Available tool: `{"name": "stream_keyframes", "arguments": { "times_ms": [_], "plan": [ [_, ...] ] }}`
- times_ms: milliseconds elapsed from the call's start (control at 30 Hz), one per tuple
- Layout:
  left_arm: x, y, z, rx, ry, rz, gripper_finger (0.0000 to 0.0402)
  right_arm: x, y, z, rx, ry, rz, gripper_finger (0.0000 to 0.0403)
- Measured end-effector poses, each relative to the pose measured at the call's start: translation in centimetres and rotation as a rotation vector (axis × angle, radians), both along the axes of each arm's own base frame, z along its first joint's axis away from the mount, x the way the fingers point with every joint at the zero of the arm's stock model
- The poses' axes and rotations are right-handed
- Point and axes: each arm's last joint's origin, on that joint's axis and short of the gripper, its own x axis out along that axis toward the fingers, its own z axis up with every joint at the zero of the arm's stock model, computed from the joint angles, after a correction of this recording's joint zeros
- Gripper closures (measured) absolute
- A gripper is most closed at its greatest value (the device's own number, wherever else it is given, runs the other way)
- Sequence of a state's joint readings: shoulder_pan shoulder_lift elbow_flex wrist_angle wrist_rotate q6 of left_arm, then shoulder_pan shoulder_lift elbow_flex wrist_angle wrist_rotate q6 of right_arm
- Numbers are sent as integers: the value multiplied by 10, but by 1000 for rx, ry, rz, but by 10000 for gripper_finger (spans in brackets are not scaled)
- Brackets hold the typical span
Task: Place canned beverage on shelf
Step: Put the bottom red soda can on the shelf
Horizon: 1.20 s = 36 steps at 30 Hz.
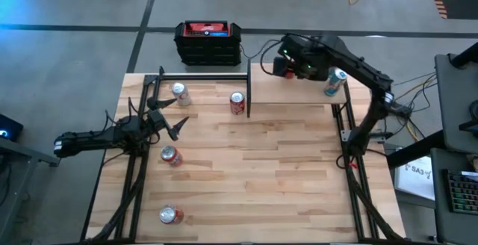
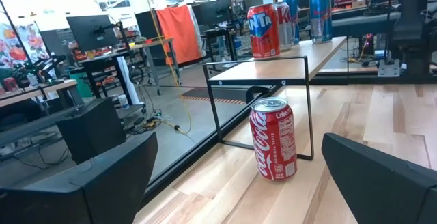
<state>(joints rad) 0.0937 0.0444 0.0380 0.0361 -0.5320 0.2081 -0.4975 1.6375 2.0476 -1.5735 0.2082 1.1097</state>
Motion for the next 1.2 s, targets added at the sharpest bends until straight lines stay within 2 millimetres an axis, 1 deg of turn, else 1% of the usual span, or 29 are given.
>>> {"name": "stream_keyframes", "arguments": {
  "times_ms": [100,200,367,533,733,967,1200],
  "plan": [
    [0,0,0,0,0,0,3,3,-10,2,24,-38,-3,51],
    [0,0,0,0,0,0,3,2,-20,4,55,-55,58,51],
    [0,0,0,0,0,0,3,-9,-33,5,54,-52,32,51],
    [0,0,0,0,0,0,3,-23,-40,11,34,-59,22,51],
    [0,0,0,0,0,0,3,-29,-49,12,14,-63,15,51],
    [0,0,0,0,0,0,3,-25,-57,14,-31,-114,5,51],
    [0,0,0,0,0,0,3,-23,-60,15,-53,-140,5,51]
  ]
}}
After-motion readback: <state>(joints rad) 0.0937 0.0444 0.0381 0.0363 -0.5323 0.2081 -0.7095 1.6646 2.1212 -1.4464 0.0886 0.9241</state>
